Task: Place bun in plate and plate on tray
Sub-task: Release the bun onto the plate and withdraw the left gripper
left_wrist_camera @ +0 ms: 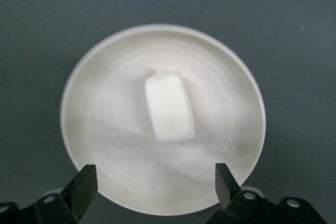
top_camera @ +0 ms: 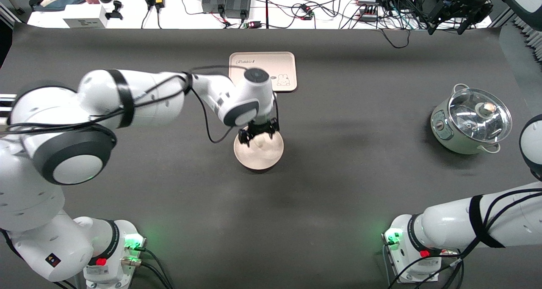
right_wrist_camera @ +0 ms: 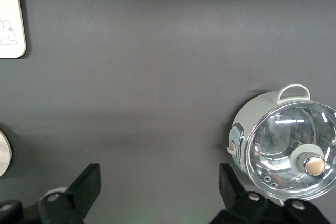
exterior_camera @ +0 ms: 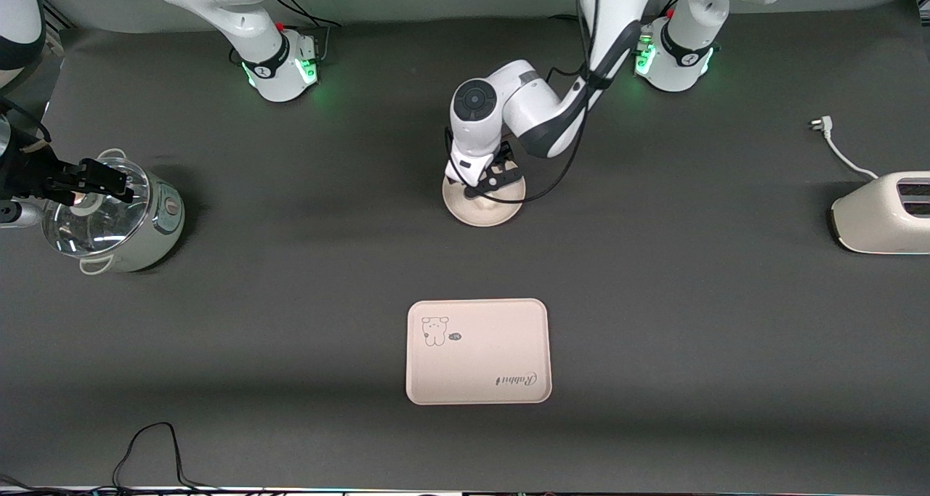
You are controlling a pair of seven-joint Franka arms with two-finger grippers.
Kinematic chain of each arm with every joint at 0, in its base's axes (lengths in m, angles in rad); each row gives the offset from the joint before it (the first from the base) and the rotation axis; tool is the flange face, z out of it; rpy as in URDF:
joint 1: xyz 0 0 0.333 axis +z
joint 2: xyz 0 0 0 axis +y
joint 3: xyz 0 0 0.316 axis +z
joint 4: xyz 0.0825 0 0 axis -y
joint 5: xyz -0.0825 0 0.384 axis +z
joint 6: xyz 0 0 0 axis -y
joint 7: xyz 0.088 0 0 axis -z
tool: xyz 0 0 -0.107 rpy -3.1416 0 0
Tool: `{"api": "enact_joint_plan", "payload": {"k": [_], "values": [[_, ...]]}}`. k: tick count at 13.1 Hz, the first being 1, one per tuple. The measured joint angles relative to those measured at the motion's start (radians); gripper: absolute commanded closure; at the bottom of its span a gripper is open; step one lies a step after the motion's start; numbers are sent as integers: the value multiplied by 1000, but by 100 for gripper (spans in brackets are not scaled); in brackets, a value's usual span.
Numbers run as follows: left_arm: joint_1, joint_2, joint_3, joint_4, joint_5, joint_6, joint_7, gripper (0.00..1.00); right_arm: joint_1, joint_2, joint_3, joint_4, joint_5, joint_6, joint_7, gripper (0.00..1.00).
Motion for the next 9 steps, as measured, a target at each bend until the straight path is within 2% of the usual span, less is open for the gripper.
{"api": "enact_joint_plan", "payload": {"k": [4, 9], "values": [[158, -172, 10, 60, 14, -211, 73, 0, 17, 0, 4, -2, 1, -2, 0, 0], [425, -300, 18, 187, 19, -476, 427, 0, 163, -17, 10, -16, 51, -10, 50, 0]]}}
